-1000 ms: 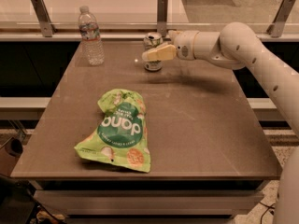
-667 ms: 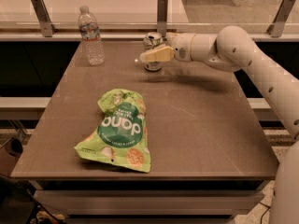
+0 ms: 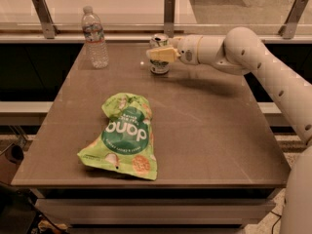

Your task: Pick 7up can

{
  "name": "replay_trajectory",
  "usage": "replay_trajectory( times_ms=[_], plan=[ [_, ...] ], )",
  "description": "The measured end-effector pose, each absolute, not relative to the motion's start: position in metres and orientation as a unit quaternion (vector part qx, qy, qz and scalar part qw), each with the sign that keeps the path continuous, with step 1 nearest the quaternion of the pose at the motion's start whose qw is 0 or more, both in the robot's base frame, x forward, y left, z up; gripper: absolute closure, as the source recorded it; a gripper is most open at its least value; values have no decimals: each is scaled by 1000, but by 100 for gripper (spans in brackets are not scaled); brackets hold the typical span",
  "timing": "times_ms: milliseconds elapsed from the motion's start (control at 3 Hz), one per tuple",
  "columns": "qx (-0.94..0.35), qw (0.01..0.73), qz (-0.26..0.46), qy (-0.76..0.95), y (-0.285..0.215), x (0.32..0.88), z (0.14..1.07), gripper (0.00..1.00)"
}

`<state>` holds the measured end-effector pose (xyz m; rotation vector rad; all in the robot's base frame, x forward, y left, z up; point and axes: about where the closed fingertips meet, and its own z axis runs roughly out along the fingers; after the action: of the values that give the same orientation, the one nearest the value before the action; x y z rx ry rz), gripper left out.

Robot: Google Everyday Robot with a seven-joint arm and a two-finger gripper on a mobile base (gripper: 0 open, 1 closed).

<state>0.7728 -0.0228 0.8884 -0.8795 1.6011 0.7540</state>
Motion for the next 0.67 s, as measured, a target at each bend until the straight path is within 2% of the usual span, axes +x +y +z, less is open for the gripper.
replay_trajectory(
  times_ms=[667],
  plan=[
    [-374,548,322,675,-16,772,887,85]
  ],
)
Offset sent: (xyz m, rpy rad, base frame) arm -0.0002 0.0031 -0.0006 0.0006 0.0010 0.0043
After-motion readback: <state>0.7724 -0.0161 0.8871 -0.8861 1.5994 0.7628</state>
